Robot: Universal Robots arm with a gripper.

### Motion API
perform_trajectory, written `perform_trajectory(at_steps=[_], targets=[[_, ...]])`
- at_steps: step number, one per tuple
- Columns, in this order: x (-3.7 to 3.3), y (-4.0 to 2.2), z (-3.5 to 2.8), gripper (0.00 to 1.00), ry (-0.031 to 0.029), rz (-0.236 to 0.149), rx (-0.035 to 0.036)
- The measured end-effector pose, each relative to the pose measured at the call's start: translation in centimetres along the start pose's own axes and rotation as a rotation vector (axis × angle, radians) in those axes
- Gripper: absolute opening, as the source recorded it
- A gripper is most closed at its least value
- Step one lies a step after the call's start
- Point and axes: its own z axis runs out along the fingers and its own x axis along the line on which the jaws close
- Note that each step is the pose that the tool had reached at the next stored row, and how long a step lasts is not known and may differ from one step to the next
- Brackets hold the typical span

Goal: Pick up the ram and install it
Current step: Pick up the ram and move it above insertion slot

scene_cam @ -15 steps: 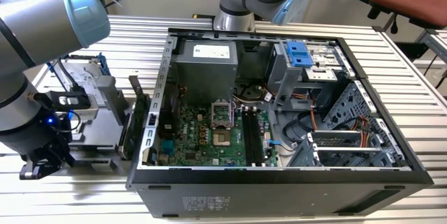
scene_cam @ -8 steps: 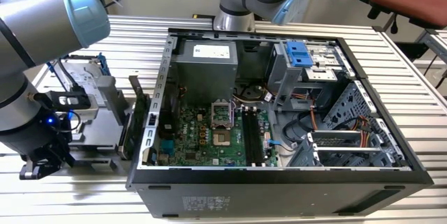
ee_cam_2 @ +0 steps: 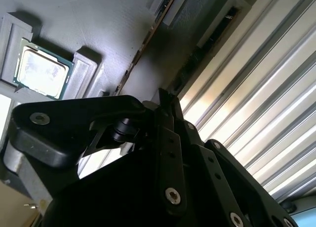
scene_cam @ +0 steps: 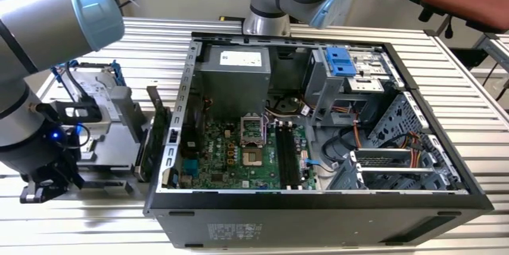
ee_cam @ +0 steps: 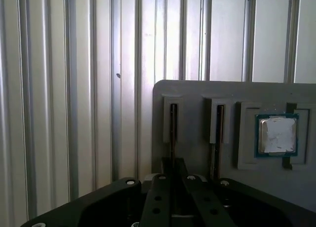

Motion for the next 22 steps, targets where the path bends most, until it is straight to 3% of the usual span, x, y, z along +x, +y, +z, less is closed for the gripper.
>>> perform_trajectory(at_steps=[22], targets=[[-0.05,0.05,-3.05,0.00,0.0000,0.000,0.0006]])
